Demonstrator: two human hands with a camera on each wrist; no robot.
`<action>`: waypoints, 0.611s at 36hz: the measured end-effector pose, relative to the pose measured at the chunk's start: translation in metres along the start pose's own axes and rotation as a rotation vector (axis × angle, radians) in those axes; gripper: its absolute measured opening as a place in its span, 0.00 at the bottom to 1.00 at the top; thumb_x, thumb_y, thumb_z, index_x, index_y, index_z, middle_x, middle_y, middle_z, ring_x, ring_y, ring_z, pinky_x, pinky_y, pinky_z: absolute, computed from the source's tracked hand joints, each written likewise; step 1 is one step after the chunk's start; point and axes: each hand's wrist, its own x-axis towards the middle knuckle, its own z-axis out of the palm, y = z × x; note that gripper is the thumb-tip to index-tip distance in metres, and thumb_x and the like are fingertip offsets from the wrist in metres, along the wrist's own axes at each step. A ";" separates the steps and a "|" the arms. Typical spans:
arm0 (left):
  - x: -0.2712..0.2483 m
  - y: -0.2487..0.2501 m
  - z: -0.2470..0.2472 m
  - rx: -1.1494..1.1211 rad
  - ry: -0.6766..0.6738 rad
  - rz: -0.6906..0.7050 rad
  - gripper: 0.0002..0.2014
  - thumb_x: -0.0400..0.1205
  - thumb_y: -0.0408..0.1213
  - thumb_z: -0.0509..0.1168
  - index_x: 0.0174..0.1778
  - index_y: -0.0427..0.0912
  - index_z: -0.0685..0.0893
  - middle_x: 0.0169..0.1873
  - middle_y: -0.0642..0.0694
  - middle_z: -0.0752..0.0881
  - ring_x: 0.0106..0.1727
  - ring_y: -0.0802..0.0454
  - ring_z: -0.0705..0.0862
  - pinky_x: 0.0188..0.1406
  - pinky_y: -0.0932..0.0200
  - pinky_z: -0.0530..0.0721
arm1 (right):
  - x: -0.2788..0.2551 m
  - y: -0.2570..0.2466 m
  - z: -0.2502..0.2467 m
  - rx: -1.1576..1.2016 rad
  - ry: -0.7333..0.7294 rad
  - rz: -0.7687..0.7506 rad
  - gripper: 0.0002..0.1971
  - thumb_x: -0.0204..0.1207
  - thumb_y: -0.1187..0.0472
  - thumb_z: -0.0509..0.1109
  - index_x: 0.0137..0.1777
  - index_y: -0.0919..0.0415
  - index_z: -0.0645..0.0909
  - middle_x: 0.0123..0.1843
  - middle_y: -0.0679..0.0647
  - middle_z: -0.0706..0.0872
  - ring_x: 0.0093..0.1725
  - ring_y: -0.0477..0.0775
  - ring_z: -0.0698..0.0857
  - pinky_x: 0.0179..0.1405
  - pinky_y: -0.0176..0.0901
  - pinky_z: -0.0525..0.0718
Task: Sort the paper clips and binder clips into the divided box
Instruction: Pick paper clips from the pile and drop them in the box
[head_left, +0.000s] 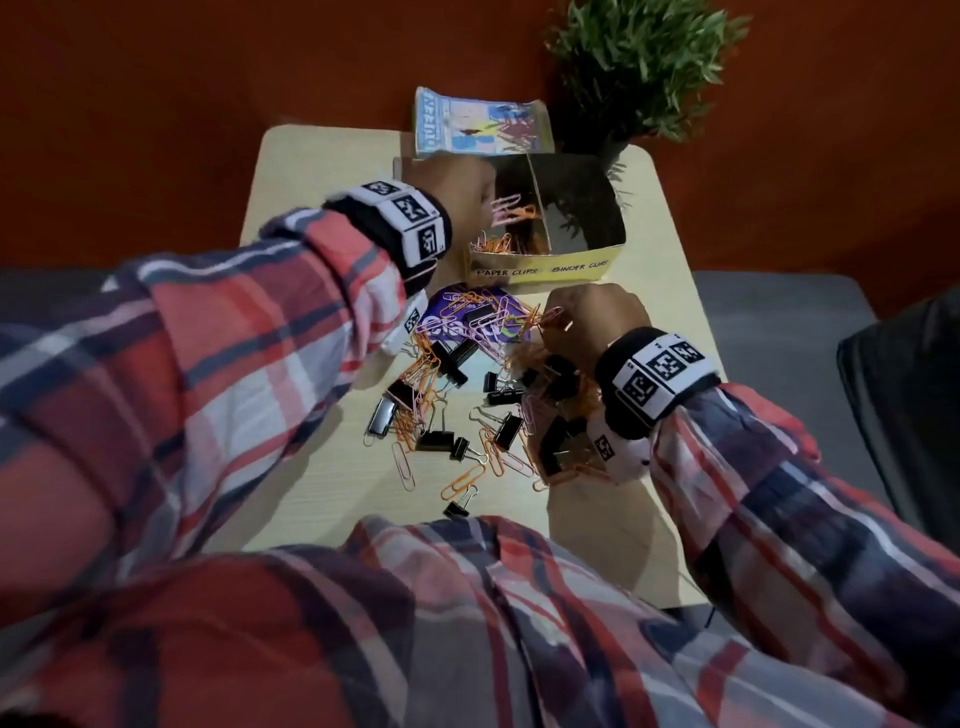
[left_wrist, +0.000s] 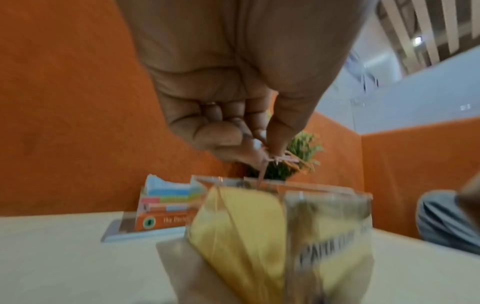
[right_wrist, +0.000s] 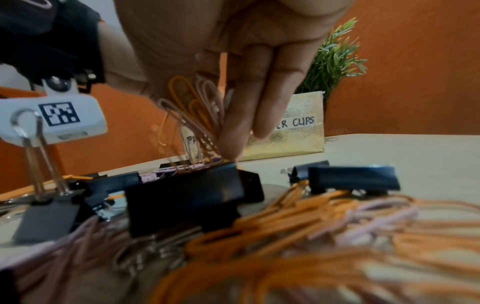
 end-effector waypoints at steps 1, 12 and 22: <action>0.001 -0.002 0.006 0.024 -0.030 0.001 0.08 0.83 0.34 0.61 0.48 0.40 0.85 0.48 0.38 0.88 0.46 0.41 0.81 0.43 0.54 0.73 | -0.001 0.000 0.001 0.018 0.004 0.004 0.07 0.76 0.56 0.70 0.52 0.54 0.87 0.53 0.56 0.91 0.53 0.61 0.86 0.51 0.47 0.84; -0.011 -0.041 0.023 0.046 -0.123 0.032 0.17 0.78 0.50 0.71 0.52 0.40 0.89 0.53 0.39 0.85 0.54 0.41 0.82 0.49 0.50 0.81 | -0.003 -0.003 -0.017 0.299 0.120 0.054 0.03 0.74 0.61 0.71 0.43 0.55 0.87 0.41 0.57 0.91 0.42 0.61 0.89 0.44 0.49 0.88; -0.017 -0.064 0.020 0.062 -0.040 -0.029 0.12 0.80 0.43 0.70 0.49 0.37 0.90 0.51 0.35 0.84 0.53 0.37 0.82 0.43 0.54 0.74 | 0.039 -0.038 -0.059 0.346 0.253 -0.057 0.05 0.76 0.59 0.68 0.45 0.53 0.86 0.39 0.52 0.89 0.43 0.55 0.88 0.36 0.39 0.80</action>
